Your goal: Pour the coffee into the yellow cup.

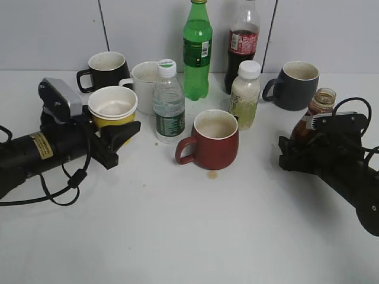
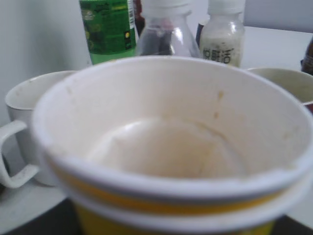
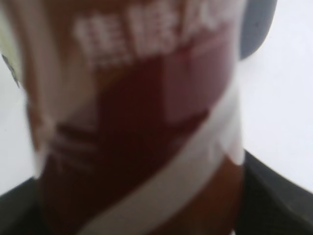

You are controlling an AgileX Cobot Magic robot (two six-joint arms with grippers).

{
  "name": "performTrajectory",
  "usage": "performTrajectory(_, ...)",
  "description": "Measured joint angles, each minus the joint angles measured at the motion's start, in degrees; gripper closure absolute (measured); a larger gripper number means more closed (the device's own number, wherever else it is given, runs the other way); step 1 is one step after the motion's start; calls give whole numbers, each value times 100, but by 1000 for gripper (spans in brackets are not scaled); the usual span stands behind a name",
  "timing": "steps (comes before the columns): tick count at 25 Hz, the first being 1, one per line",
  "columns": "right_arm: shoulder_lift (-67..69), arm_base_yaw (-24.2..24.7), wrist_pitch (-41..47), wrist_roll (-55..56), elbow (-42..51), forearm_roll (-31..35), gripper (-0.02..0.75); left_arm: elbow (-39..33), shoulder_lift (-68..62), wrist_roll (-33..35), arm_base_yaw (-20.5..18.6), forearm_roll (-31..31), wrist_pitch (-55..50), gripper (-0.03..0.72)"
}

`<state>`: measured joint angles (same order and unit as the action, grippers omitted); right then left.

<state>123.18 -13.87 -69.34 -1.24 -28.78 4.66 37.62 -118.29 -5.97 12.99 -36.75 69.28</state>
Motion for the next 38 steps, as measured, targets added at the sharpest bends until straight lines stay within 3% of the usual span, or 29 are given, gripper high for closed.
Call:
performTrajectory(3,42,0,0,-6,-136,0,153,-7,35,0,0,-261,-7,308)
performTrajectory(6,42,0,0,-6,-211,3,234,-45,148,0,0,-458,-1,309)
performTrajectory(13,33,0,0,-6,-204,-56,235,-55,285,-161,114,-617,0,309)
performTrajectory(24,-1295,-33,187,-186,163,-1864,234,-55,285,-704,523,-636,-5,310)
performTrajectory(32,-2288,-764,1303,-616,-40,-2063,235,-55,438,-1151,888,-924,-5,310)
performTrajectory(38,-2444,-1289,2171,-1468,-494,-2104,235,-55,505,-1378,1305,-1481,-5,310)
